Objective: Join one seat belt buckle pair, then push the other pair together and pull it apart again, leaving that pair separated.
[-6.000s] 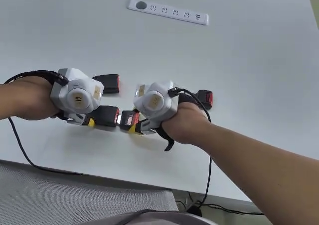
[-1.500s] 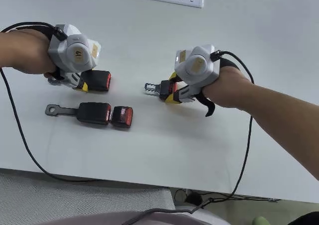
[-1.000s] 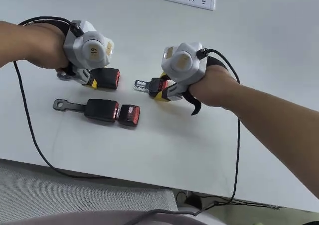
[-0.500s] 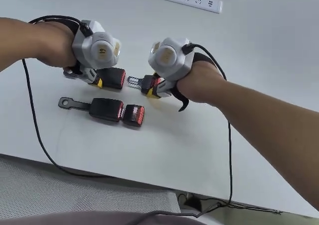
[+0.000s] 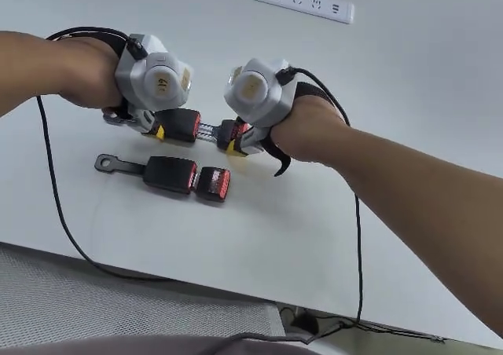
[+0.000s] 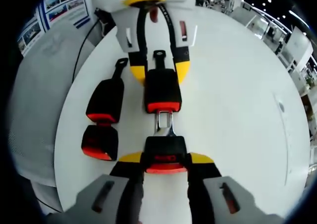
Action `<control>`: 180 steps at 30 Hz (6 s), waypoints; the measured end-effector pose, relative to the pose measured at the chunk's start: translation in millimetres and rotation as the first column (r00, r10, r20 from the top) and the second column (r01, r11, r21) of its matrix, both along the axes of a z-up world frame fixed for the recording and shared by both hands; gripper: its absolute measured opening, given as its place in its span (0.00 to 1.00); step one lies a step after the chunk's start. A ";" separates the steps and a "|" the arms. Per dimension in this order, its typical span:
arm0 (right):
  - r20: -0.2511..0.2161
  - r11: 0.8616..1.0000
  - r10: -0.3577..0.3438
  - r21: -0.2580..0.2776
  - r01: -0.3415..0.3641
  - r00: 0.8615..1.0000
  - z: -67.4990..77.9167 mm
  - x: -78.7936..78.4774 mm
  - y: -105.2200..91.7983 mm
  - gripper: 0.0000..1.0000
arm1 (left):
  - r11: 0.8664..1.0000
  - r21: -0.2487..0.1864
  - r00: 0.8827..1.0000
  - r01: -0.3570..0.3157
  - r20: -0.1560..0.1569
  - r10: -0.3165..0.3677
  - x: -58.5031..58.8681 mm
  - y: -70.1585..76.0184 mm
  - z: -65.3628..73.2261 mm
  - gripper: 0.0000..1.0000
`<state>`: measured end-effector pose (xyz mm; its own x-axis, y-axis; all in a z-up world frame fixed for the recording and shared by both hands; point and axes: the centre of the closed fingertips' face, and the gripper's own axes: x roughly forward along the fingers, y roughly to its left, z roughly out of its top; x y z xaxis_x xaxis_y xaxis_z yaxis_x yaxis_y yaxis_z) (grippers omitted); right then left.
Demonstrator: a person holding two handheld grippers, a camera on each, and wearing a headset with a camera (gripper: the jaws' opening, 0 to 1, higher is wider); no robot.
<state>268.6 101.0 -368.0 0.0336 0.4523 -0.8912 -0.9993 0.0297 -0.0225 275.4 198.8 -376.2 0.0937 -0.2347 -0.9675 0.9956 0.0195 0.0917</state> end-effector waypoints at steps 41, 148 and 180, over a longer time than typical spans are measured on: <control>0.034 0.992 0.007 0.127 -0.012 0.999 5.6 -2.5 35.5 0.31 | 0.999 -0.046 1.000 -0.009 -0.006 0.009 -1.1 -0.8 0.7 0.30; 0.033 0.988 -0.149 -0.028 0.149 0.988 1.4 -15.6 -173.6 0.35 | 0.999 -0.032 1.000 -0.005 0.026 0.006 -6.6 -4.3 9.2 0.33; 0.067 0.902 -0.406 0.193 0.387 0.912 43.1 -66.0 -168.9 0.70 | 0.862 -0.283 0.878 -0.422 0.111 0.466 -86.5 72.6 71.2 0.58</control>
